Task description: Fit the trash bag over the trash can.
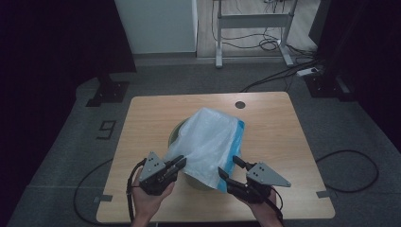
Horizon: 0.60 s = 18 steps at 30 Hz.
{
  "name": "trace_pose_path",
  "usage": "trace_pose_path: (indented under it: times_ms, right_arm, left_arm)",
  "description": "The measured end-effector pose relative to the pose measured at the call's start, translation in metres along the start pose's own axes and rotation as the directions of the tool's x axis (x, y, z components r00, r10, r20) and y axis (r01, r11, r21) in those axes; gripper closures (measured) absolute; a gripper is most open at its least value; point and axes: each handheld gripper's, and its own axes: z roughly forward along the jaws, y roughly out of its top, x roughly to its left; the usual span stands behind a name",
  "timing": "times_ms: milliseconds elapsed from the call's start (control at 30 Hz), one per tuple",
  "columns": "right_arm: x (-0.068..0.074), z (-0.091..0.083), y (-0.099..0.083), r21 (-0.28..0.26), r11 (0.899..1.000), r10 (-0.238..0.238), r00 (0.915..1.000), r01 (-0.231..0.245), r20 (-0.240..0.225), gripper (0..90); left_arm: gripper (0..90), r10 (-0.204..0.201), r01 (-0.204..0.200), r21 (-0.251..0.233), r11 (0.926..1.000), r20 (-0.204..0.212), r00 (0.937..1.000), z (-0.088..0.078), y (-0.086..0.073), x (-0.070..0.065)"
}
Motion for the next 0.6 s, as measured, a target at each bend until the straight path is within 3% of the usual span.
trace_pose_path:
  times_ms: [67,100,200,267,333,600]
  right_arm:
    - [-0.001,-0.001,0.0,-0.003,1.0,0.001,1.0,-0.001,0.002,37.1]
    - [-0.004,-0.005,-0.001,-0.009,1.0,0.004,1.0,-0.004,0.007,36.8]
    - [-0.009,-0.009,-0.002,-0.013,1.0,0.014,0.9997,-0.014,0.018,36.5]
    - [-0.013,-0.012,-0.003,-0.013,1.0,0.022,0.9994,-0.022,0.026,36.5]
    - [-0.018,-0.014,-0.004,-0.012,1.0,0.029,0.9989,-0.028,0.036,36.3]
    - [-0.024,-0.014,-0.003,-0.014,0.999,0.039,0.9985,-0.038,0.039,35.2]
  left_arm:
    - [87.6,-0.002,0.002,-0.014,0.9999,0.003,1.0,-0.001,-0.001,0.002]
    - [88.2,-0.013,0.013,-0.044,0.999,0.0,0.9999,-0.004,-0.002,0.003]
    - [88.9,-0.063,0.064,-0.103,0.9927,0.014,0.9979,-0.016,-0.003,0.011]
    - [88.9,-0.067,0.068,-0.11,0.9916,0.013,0.9976,-0.019,-0.004,0.012]
    - [88.9,-0.101,0.103,-0.139,0.985,0.018,0.9947,-0.035,-0.009,0.021]
    - [88.9,-0.18,0.183,-0.157,0.9705,0.034,0.9831,-0.061,-0.032,0.042]
